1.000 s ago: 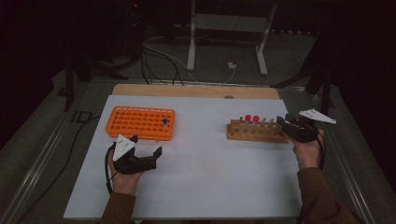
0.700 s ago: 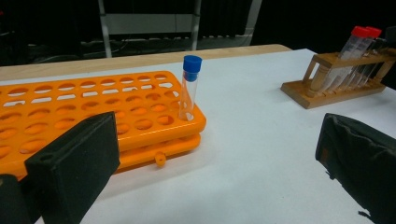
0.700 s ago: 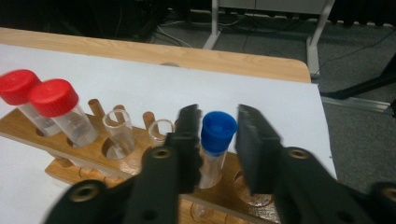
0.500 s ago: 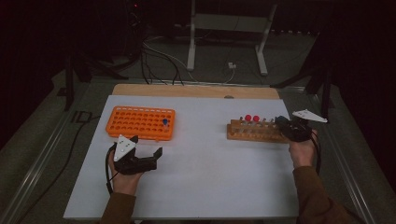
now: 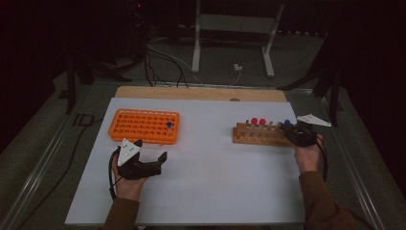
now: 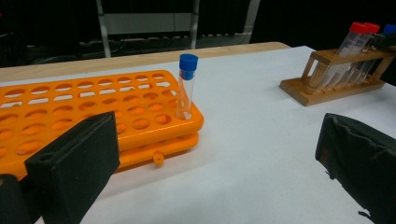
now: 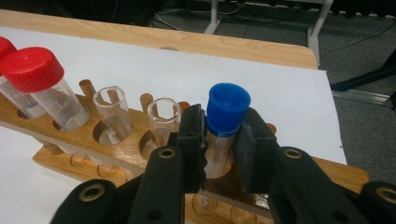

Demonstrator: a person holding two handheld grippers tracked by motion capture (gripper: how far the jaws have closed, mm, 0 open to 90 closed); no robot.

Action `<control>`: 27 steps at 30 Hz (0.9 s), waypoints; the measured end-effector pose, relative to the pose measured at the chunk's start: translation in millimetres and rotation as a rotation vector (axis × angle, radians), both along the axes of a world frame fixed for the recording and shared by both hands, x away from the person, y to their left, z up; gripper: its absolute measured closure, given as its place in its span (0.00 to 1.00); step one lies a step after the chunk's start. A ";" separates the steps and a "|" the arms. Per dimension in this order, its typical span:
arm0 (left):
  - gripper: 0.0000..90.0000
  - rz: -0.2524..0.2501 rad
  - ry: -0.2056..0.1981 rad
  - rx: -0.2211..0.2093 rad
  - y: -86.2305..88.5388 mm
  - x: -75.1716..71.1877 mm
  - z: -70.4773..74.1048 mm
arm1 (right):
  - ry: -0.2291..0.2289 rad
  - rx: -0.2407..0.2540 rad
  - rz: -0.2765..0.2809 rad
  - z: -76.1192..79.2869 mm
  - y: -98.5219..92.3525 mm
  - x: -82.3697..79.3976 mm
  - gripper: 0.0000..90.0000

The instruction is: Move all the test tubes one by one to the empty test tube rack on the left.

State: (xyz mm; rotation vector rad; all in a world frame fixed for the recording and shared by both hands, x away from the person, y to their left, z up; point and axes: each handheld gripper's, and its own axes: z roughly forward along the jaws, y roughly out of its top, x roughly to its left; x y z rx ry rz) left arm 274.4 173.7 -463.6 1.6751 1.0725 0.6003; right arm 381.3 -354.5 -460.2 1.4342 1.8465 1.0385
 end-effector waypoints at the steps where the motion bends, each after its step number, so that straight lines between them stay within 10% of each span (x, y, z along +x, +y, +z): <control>1: 0.00 0.000 0.000 0.000 0.0 0.0 -0.1 | 0.000 0.000 0.000 0.0 0.0 0.0 0.83; 27: 0.00 -0.003 0.007 0.011 -1.3 0.8 -2.2 | -0.131 0.019 0.028 49.1 -5.0 -20.1 0.85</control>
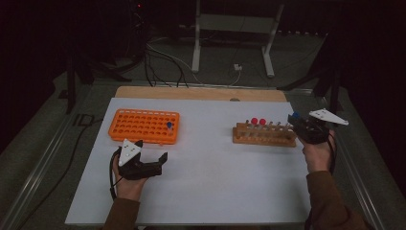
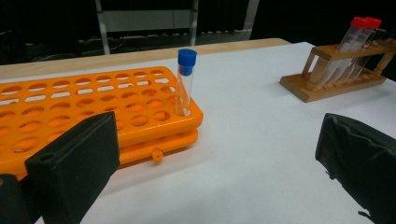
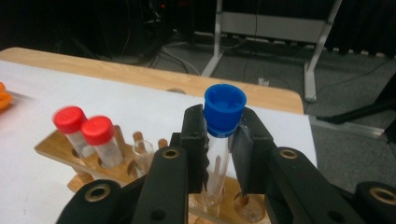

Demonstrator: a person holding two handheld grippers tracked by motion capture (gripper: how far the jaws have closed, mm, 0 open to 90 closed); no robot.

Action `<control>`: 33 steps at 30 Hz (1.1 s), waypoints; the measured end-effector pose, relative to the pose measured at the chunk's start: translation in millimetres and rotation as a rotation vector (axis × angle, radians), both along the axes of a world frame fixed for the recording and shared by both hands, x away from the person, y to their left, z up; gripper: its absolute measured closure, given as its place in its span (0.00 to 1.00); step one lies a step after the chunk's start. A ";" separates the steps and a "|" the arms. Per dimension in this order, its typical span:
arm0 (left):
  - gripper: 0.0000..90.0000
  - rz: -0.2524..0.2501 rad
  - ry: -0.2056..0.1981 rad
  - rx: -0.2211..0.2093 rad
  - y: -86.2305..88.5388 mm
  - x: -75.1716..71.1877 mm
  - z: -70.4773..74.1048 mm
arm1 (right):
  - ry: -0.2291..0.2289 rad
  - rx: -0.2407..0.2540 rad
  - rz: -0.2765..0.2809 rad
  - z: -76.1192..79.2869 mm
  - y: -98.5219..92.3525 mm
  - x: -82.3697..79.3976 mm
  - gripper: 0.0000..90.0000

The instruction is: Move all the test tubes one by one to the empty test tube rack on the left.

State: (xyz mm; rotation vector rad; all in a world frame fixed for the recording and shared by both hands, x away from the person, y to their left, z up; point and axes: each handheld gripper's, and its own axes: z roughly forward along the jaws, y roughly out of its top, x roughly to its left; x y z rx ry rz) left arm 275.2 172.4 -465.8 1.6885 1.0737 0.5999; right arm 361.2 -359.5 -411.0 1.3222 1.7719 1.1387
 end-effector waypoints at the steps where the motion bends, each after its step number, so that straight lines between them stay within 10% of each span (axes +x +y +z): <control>1: 0.00 0.000 0.000 0.001 0.1 0.1 -0.1 | -0.005 0.002 0.006 3.1 0.7 -1.2 0.85; 33: 0.00 -0.125 -0.031 0.035 -55.3 7.4 12.2 | 0.044 0.036 0.349 -2.4 96.9 -32.6 0.85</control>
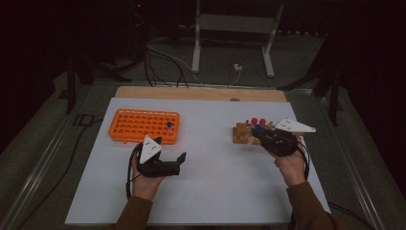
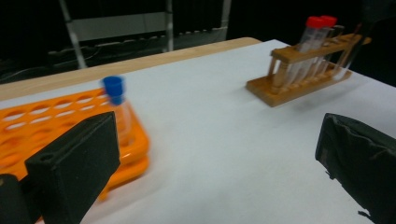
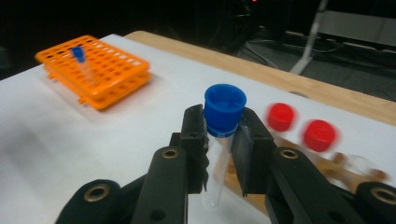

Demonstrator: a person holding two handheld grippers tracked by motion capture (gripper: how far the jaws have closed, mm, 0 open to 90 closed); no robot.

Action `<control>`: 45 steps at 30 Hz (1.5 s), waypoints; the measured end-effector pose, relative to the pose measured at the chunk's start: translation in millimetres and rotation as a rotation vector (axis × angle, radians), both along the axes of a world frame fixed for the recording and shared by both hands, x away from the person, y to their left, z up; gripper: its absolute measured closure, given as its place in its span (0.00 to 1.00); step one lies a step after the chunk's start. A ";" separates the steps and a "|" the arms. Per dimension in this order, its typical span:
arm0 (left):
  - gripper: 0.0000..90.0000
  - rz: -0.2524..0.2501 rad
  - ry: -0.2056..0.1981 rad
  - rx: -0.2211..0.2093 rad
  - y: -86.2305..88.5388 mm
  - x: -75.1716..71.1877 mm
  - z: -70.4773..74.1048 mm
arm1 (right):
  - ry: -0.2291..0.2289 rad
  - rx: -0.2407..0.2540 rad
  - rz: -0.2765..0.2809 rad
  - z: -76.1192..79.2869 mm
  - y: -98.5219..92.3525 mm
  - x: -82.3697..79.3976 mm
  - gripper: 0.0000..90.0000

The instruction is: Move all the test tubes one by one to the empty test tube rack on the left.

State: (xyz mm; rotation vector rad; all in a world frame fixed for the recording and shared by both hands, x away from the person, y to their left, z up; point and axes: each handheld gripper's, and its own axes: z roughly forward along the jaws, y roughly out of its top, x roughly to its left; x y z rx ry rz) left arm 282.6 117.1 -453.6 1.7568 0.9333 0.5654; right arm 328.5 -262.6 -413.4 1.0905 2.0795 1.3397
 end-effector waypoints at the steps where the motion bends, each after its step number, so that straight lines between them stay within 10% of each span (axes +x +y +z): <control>1: 0.00 -0.007 -0.002 -0.002 -4.2 0.3 0.5 | 0.002 -0.003 0.013 -0.4 4.1 -0.3 0.85; 29: 0.10 -0.177 0.010 0.056 -100.2 9.7 -4.3 | 0.043 0.011 0.239 -6.2 90.5 -19.6 0.84; 38: 0.60 -0.189 0.009 0.050 -99.0 8.9 -4.4 | 0.040 0.011 0.255 -5.4 94.0 -22.3 0.84; 45: 0.76 -0.205 -0.008 0.043 -99.4 6.6 -4.1 | 0.044 0.011 0.255 -6.1 94.1 -22.3 0.84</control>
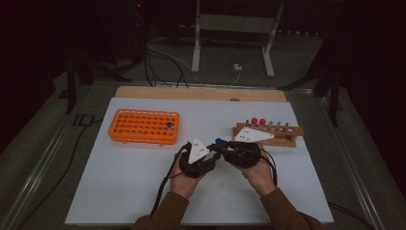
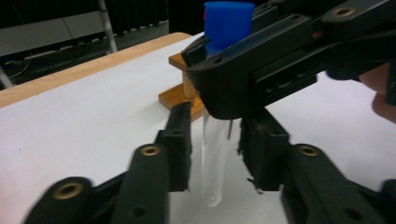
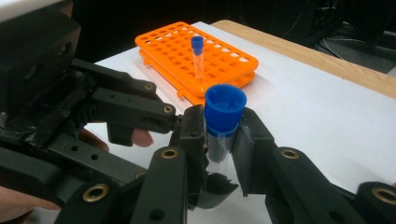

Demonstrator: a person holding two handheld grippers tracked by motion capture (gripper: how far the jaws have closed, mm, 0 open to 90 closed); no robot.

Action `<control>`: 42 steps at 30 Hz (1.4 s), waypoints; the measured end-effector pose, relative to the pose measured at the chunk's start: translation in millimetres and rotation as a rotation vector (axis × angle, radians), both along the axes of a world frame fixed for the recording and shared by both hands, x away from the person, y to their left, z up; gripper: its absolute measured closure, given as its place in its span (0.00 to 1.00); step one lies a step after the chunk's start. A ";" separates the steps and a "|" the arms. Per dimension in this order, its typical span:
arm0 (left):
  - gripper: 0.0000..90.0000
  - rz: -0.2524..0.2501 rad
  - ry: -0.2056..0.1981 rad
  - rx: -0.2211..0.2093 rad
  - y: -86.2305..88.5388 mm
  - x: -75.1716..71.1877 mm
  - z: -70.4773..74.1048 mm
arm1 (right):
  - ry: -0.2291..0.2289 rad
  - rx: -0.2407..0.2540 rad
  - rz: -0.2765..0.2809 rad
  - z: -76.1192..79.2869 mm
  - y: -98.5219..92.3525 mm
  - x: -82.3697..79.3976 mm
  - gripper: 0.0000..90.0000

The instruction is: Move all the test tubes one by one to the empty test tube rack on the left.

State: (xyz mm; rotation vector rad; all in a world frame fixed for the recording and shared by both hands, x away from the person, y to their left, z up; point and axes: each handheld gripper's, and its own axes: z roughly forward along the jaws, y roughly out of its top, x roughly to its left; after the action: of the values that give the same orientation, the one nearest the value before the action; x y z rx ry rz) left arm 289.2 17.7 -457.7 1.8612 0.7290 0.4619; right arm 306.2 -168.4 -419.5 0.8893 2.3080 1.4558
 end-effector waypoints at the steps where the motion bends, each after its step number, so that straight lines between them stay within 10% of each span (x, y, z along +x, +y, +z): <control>1: 0.80 0.001 0.001 -0.003 0.1 0.2 0.0 | 0.000 0.000 0.000 0.0 -0.2 0.0 0.84; 8: 0.85 -0.009 -0.002 0.003 0.2 0.0 -0.1 | 0.000 0.002 0.004 -0.4 -1.3 0.1 0.82; 26: 0.85 0.066 0.009 0.018 24.6 10.9 -3.6 | -0.013 0.005 -0.065 -7.2 -29.1 1.6 0.18; 42: 0.85 0.136 0.003 -0.008 63.3 16.1 -0.6 | -0.023 -0.001 -0.170 -23.7 -70.4 -3.4 0.01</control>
State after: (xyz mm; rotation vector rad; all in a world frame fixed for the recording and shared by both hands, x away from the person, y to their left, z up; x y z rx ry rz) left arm 305.4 81.0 -458.3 1.8126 0.8619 0.5425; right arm 302.8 -238.9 -443.3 1.0351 2.1586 1.3860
